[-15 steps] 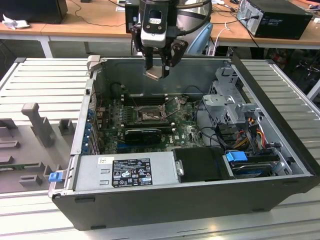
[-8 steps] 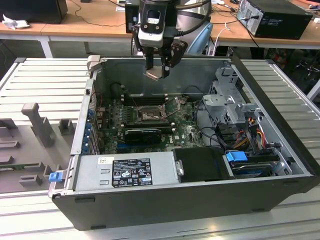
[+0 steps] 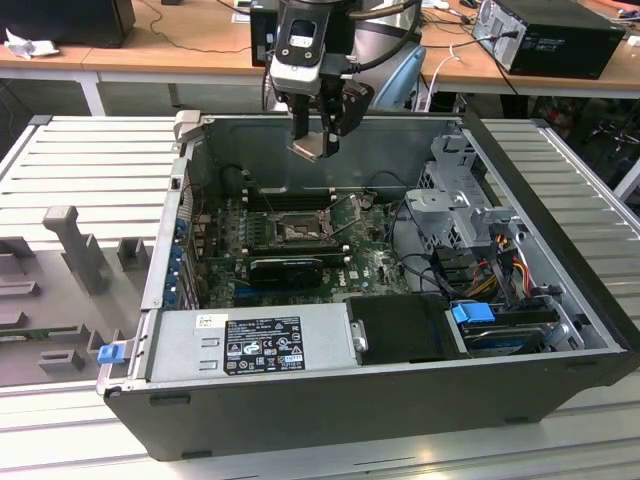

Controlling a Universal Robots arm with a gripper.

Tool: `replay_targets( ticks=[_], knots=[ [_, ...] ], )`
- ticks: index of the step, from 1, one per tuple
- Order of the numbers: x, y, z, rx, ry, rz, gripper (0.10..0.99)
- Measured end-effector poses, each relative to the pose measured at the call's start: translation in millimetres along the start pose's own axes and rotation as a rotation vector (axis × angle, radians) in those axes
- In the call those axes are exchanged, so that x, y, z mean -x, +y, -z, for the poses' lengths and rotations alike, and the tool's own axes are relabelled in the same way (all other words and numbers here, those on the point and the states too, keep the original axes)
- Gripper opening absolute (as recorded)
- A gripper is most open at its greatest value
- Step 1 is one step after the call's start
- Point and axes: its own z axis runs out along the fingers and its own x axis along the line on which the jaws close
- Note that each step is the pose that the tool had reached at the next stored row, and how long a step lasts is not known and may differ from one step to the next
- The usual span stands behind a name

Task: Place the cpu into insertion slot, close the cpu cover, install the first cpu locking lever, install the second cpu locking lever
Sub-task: 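Place the cpu into insertion slot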

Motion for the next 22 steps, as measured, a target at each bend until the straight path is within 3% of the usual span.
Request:
replay_targets(
  ticks=[16, 22],
  knots=[
    [0.0, -0.1, -0.7, 0.003, -0.015, -0.168, 0.525],
    [0.0, -0.2, -1.9, 0.004, -0.0184, -0.205, 0.525]
  ],
)
